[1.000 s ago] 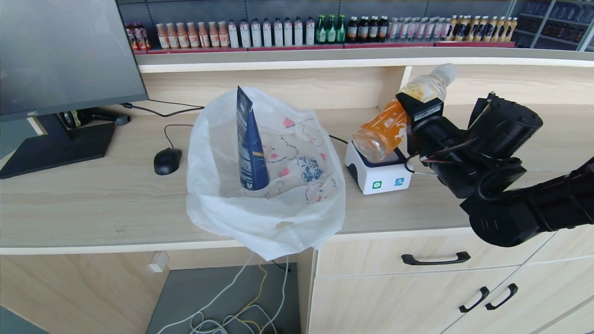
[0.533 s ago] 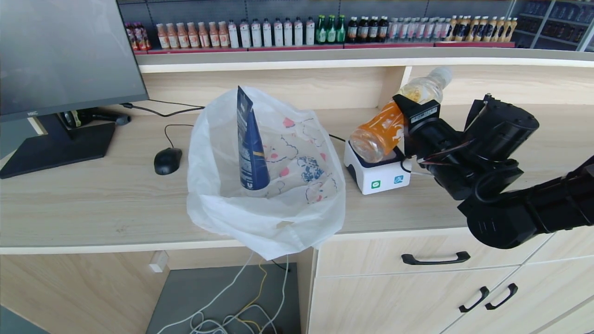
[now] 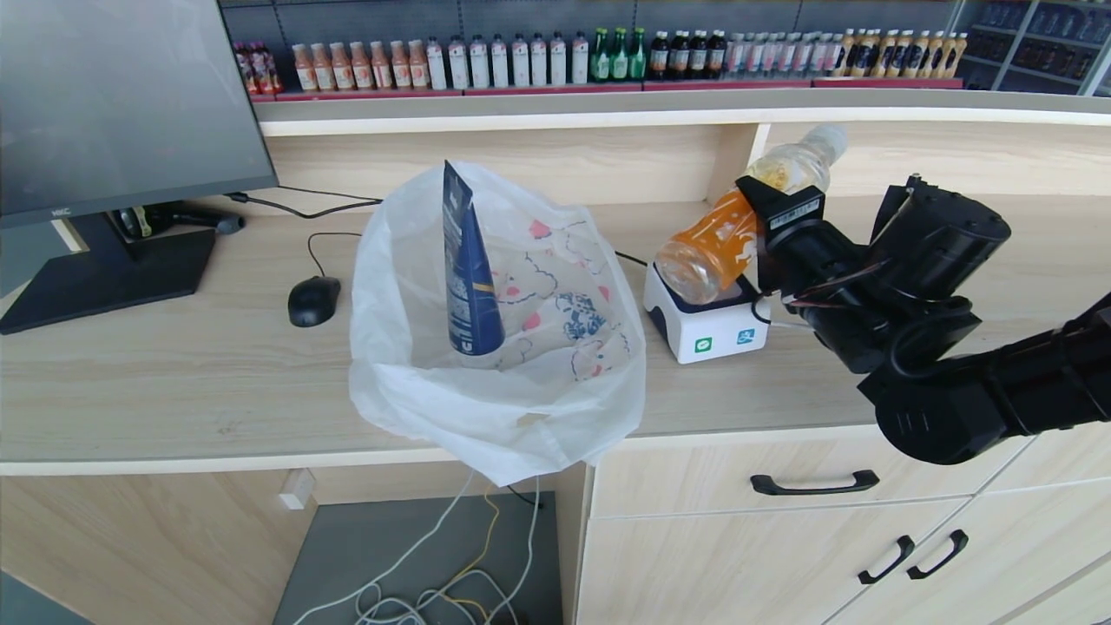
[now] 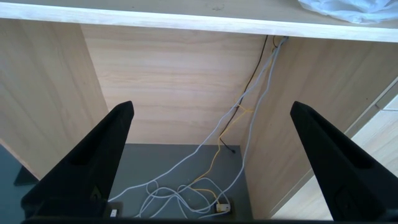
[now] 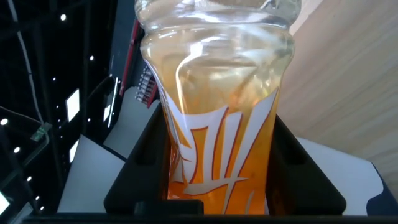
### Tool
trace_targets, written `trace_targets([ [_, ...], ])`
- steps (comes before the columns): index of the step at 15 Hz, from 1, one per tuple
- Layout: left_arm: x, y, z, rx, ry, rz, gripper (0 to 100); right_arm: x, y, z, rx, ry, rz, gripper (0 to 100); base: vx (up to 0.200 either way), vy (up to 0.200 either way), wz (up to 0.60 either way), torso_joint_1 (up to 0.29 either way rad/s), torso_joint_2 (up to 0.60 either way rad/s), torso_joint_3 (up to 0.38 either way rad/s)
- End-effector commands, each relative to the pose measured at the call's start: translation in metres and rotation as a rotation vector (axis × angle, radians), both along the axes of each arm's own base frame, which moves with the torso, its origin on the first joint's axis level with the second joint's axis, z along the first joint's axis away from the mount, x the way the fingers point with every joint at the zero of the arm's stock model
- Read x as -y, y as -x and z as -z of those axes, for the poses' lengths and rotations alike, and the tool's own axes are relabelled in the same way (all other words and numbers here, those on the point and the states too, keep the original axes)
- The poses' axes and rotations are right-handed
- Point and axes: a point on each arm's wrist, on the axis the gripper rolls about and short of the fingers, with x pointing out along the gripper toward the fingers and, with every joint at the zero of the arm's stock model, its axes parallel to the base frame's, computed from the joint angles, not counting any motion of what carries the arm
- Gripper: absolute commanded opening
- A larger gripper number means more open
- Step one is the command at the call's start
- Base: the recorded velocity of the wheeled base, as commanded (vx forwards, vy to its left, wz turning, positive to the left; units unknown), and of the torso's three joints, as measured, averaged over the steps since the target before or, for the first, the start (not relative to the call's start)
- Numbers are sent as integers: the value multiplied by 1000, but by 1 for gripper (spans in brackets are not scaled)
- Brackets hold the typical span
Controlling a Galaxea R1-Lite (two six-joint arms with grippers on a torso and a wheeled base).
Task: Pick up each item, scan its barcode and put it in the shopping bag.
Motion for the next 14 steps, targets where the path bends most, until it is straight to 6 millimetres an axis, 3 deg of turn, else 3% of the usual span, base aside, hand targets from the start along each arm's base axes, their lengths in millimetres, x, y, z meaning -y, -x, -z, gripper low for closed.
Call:
trace_targets([
  [1,0,0,0,0,0,1,100,1,3,-5,16,-6,0,0,0,0,0,0,0,0],
  [5,0,0,0,0,0,1,100,4,10,-17,58,26,17,0,0,0,0,0,0,0],
  [9,0,0,0,0,0,1,100,5,18,-34,169,204,60,0,0,0,0,0,0,0],
  [14,0,0,0,0,0,1,100,-13,28,-36,238,367,89,0,0,0,0,0,0,0],
])
